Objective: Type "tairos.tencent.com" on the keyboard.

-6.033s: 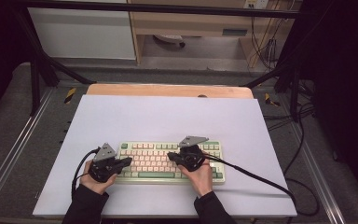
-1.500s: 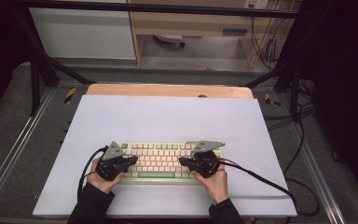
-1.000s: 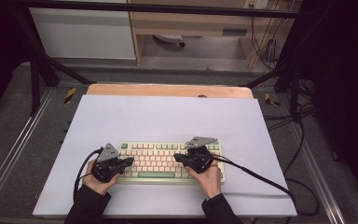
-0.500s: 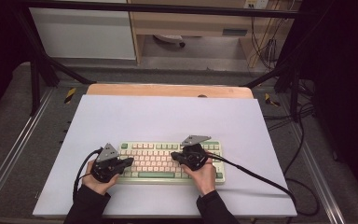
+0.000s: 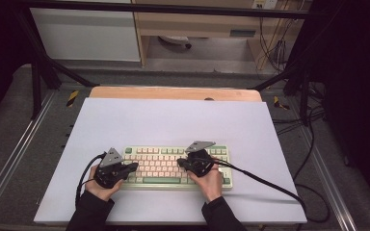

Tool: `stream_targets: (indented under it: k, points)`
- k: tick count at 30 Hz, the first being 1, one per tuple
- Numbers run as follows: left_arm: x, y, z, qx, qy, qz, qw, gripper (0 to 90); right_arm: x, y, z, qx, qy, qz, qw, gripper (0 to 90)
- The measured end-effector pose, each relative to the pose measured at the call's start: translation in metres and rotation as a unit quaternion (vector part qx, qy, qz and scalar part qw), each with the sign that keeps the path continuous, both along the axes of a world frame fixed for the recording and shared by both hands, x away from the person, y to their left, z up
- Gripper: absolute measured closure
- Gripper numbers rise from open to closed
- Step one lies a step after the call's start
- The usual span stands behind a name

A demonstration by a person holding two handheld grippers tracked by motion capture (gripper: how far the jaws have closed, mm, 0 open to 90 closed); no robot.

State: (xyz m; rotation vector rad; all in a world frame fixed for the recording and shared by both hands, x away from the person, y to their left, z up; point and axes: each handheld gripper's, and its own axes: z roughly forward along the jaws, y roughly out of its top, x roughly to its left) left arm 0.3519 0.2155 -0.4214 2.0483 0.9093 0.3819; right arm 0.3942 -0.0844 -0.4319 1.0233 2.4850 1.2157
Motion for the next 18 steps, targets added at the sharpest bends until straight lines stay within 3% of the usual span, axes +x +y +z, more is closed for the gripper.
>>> stream_targets:
  k: [18]
  points:
    - [0.000, 0.000, 0.000, -0.001, 0.000, 0.000, 1.0000, 90.0, -0.010, -0.009, 0.021, 0.018, -0.013, 0.011, 0.9997, 90.0]
